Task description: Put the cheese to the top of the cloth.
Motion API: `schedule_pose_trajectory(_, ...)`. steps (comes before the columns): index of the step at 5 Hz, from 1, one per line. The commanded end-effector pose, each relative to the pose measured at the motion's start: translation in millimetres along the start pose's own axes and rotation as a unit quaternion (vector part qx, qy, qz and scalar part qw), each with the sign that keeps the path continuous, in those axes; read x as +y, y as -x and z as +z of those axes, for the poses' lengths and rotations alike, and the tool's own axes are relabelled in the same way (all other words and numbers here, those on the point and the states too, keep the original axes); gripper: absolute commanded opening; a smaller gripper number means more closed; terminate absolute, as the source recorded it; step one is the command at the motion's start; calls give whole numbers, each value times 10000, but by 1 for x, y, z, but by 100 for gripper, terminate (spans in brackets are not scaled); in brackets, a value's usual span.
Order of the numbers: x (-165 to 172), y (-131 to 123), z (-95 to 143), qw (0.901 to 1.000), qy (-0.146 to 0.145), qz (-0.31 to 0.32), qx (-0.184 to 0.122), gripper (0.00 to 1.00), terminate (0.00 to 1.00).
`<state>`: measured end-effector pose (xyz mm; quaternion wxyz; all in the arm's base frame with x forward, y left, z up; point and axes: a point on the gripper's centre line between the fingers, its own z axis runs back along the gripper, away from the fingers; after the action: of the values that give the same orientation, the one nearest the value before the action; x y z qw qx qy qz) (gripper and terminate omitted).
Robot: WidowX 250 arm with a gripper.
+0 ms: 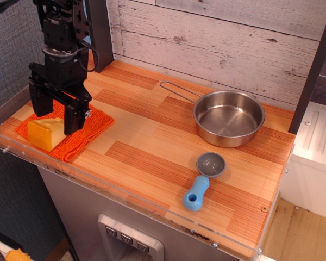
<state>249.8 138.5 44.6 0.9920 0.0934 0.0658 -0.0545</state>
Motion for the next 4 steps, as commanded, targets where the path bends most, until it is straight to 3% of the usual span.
schedule_pose_trajectory(1,8,20,3,9987,-250,89,-435,100,0)
schedule_pose_trajectory(4,23,33,-20,9995,-40,139,-295,100,0)
